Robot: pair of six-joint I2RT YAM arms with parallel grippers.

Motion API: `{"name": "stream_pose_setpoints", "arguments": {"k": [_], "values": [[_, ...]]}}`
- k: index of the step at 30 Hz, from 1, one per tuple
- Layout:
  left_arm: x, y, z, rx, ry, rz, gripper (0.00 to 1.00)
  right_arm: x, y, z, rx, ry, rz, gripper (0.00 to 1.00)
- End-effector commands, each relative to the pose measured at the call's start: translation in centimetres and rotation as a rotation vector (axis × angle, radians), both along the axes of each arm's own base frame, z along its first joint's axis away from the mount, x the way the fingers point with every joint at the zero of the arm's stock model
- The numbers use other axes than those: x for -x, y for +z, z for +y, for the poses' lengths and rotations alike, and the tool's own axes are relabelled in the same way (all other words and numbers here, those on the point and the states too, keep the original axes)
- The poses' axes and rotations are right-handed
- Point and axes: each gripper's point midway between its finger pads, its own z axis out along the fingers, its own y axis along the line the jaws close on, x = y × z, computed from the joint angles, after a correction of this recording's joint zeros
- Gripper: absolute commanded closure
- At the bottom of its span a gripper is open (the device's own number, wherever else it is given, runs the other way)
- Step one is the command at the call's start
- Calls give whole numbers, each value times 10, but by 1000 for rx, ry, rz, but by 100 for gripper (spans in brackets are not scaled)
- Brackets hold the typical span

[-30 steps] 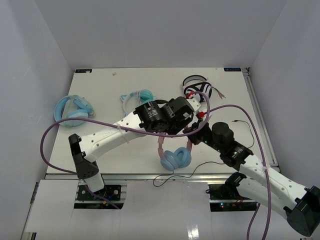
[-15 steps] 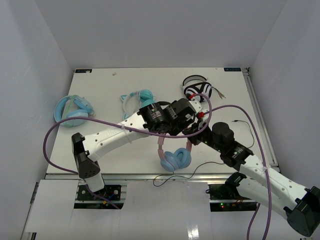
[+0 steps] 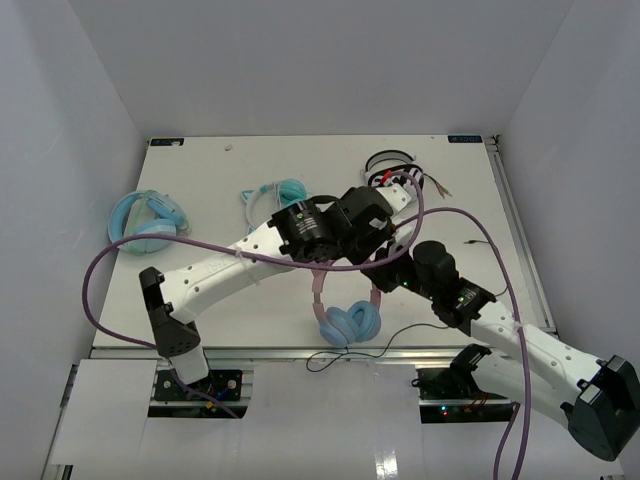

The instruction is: Wrap the headphones

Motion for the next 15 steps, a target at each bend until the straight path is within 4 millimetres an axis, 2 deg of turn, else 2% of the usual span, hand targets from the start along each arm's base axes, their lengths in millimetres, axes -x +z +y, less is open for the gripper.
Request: {"name": "stream_pose_setpoints", "arguments": {"k": [1, 2, 4, 6, 8, 11, 12, 15], "values": [[33, 151, 12, 470, -133, -136, 26, 1, 71, 22, -197, 98, -70, 92], [37, 169, 12, 540, -162, -165, 26, 0, 77, 19, -225, 94, -55, 92], [69, 220, 41, 715, -284, -237, 26, 8, 96, 20, -292, 147, -39, 92], [91, 238, 52, 815, -416, -323, 24, 10, 111, 15, -341, 157, -25, 92], [112, 267, 88, 924, -465, -421, 21, 24, 135, 17, -411, 222, 6, 92], [108, 264, 117, 933, -390, -489, 21, 44, 173, 16, -531, 330, 25, 92], [107, 256, 121, 925, -376, -498, 21, 48, 182, 16, -567, 347, 48, 92], [113, 252, 135, 952, -385, -546, 21, 65, 207, 17, -666, 439, 130, 92]]}}
